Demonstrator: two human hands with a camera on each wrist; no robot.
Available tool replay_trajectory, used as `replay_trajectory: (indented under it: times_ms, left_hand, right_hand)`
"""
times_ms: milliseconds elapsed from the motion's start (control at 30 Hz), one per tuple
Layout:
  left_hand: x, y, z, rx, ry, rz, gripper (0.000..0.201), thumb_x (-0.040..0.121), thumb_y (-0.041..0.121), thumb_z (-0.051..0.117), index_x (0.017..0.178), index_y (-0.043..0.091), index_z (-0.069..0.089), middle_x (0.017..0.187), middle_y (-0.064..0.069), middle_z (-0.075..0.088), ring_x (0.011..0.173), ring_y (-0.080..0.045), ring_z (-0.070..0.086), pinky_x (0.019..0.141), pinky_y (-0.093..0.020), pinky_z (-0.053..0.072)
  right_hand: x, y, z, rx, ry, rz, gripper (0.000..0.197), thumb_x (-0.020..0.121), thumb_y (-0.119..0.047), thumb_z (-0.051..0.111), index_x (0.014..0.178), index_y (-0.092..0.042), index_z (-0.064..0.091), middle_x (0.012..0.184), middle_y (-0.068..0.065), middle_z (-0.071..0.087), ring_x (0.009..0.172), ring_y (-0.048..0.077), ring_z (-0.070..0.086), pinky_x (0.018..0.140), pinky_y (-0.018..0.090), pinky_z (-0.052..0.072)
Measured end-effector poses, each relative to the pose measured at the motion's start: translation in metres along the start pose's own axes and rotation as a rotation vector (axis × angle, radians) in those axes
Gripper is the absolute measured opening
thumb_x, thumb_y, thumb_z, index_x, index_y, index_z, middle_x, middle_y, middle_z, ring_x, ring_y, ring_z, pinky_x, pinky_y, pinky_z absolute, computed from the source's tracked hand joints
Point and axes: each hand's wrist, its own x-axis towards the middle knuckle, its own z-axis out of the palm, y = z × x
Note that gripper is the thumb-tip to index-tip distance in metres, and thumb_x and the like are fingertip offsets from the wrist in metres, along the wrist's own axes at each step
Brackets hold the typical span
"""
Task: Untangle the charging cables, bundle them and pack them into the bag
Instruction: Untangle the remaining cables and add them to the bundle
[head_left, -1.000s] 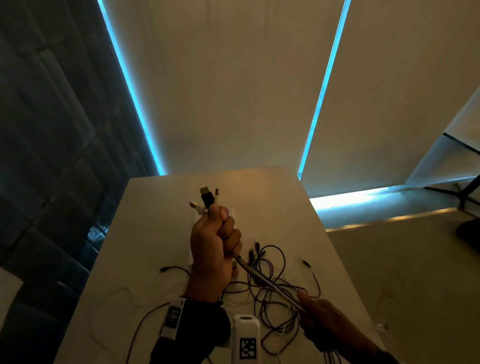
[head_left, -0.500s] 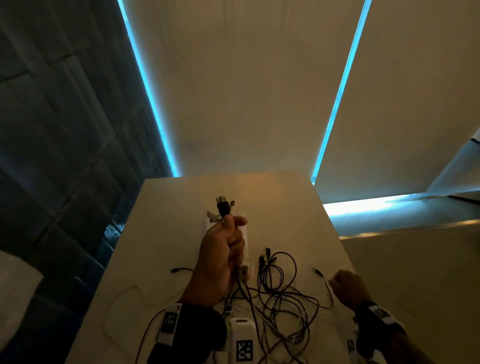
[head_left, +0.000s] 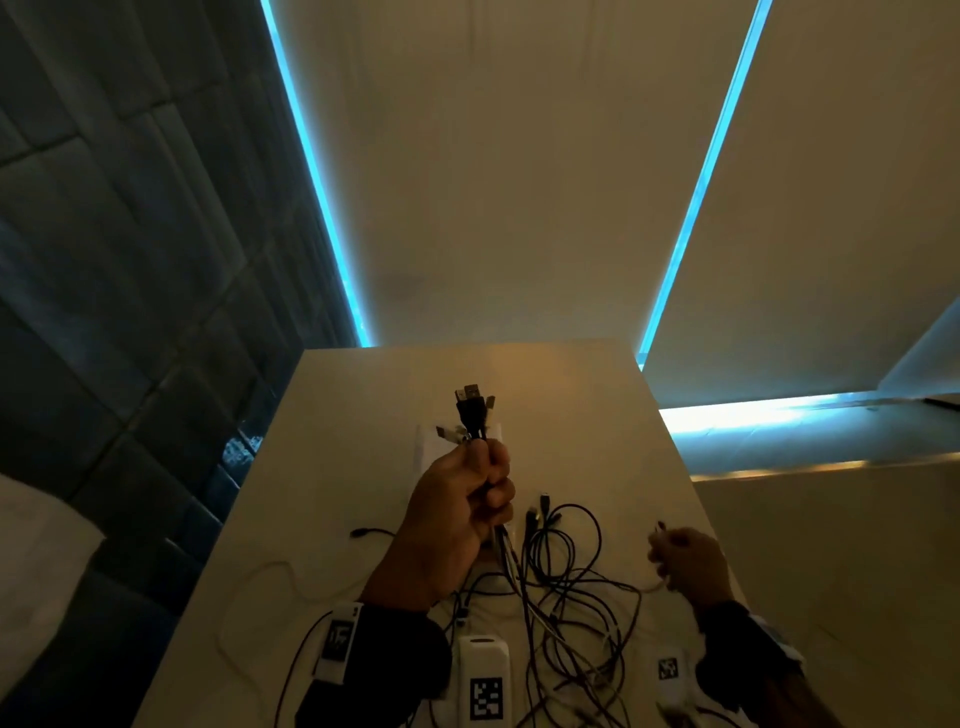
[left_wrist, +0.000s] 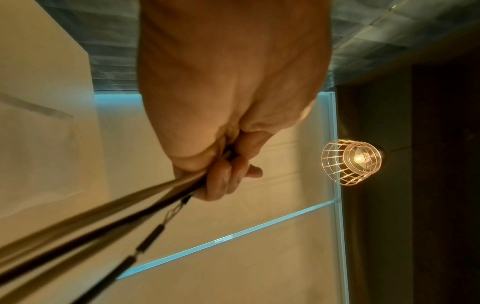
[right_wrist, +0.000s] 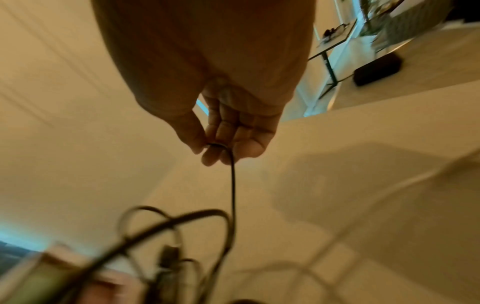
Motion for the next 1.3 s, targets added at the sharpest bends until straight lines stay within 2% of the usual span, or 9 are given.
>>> replay_trajectory:
  times_ms: [133, 267, 500, 567, 700, 867, 967, 1067, 1300]
  left_hand:
    - [0.002, -0.005, 0.008, 0.084, -0.007, -0.054, 0.032, 0.102, 0.019, 0.030, 0.077, 0.009, 0.048, 0.078, -0.007, 0.058, 0.059, -0.014, 0.057, 0.058, -0.032, 0.039]
    - [0.006, -0.015, 0.019, 0.278, 0.029, -0.049, 0.029, 0.102, 0.017, 0.034, 0.079, 0.008, 0.050, 0.111, -0.010, 0.063, 0.101, -0.021, 0.061, 0.078, -0.030, 0.049]
    - [0.000, -0.015, 0.021, 0.296, 0.148, 0.140, 0.034, 0.102, 0.021, 0.035, 0.073, 0.013, 0.051, 0.079, 0.000, 0.063, 0.068, -0.013, 0.057, 0.058, -0.023, 0.046]
    - [-0.001, -0.014, 0.019, 0.235, 0.179, 0.184, 0.032, 0.102, 0.019, 0.034, 0.075, 0.012, 0.050, 0.085, 0.002, 0.071, 0.074, -0.012, 0.066, 0.062, -0.026, 0.051]
    - [-0.003, -0.012, 0.016, 0.126, 0.171, 0.170, 0.028, 0.103, 0.022, 0.034, 0.086, 0.010, 0.053, 0.106, -0.011, 0.071, 0.100, -0.026, 0.068, 0.080, -0.049, 0.052]
    - [-0.007, -0.012, 0.020, 0.163, 0.098, 0.151, 0.029, 0.103, 0.024, 0.033, 0.088, 0.007, 0.052, 0.107, -0.022, 0.067, 0.103, -0.027, 0.067, 0.081, -0.045, 0.044]
    - [-0.006, -0.014, 0.022, 0.178, 0.122, 0.189, 0.032, 0.102, 0.025, 0.033, 0.085, 0.009, 0.056, 0.093, -0.018, 0.068, 0.096, -0.028, 0.068, 0.082, -0.048, 0.047]
    - [-0.003, -0.011, 0.017, 0.077, 0.171, 0.280, 0.032, 0.102, 0.019, 0.032, 0.081, 0.010, 0.054, 0.062, -0.004, 0.051, 0.062, -0.020, 0.055, 0.069, -0.038, 0.049]
    - [0.004, -0.010, 0.001, 0.003, 0.174, 0.275, 0.027, 0.102, 0.009, 0.033, 0.101, 0.006, 0.059, 0.062, 0.000, 0.048, 0.042, -0.006, 0.026, 0.044, -0.020, 0.025]
  right_hand:
    - [-0.040, -0.076, 0.000, 0.378, -0.014, -0.174, 0.014, 0.088, -0.013, 0.067, 0.090, 0.001, 0.066, 0.069, 0.013, 0.067, 0.056, 0.020, 0.057, 0.050, 0.029, 0.048]
    - [-0.091, -0.141, 0.009, 0.475, -0.135, -0.418, 0.008, 0.087, -0.014, 0.067, 0.088, -0.006, 0.065, 0.069, 0.009, 0.069, 0.058, 0.015, 0.063, 0.055, 0.023, 0.054]
    - [-0.130, -0.176, 0.027, 0.667, -0.392, -0.541, 0.013, 0.091, -0.001, 0.057, 0.096, -0.001, 0.069, 0.093, 0.017, 0.069, 0.066, 0.023, 0.057, 0.059, 0.031, 0.051]
    - [-0.133, -0.175, 0.027, 0.663, -0.444, -0.543, 0.022, 0.090, 0.008, 0.054, 0.098, -0.003, 0.071, 0.100, 0.010, 0.071, 0.068, 0.022, 0.060, 0.061, 0.029, 0.053]
    - [-0.134, -0.166, 0.030, 0.621, -0.411, -0.502, 0.005, 0.088, 0.005, 0.059, 0.093, 0.007, 0.058, 0.080, 0.016, 0.072, 0.057, 0.024, 0.061, 0.056, 0.031, 0.053]
    - [-0.136, -0.161, 0.033, 0.671, -0.374, -0.484, 0.006, 0.089, 0.003, 0.059, 0.091, 0.003, 0.053, 0.076, 0.017, 0.070, 0.054, 0.024, 0.058, 0.050, 0.029, 0.051]
    - [-0.134, -0.160, 0.032, 0.691, -0.384, -0.480, 0.011, 0.089, -0.002, 0.062, 0.093, 0.004, 0.053, 0.078, 0.017, 0.069, 0.056, 0.027, 0.057, 0.049, 0.029, 0.050]
    - [-0.132, -0.152, 0.031, 0.599, -0.434, -0.508, 0.014, 0.090, -0.011, 0.063, 0.083, -0.002, 0.055, 0.065, 0.009, 0.063, 0.053, 0.022, 0.053, 0.049, 0.028, 0.048]
    - [-0.113, -0.113, 0.041, 0.243, -0.405, -0.612, 0.025, 0.092, -0.025, 0.062, 0.072, -0.012, 0.069, 0.062, -0.006, 0.062, 0.058, 0.003, 0.051, 0.059, 0.024, 0.041]
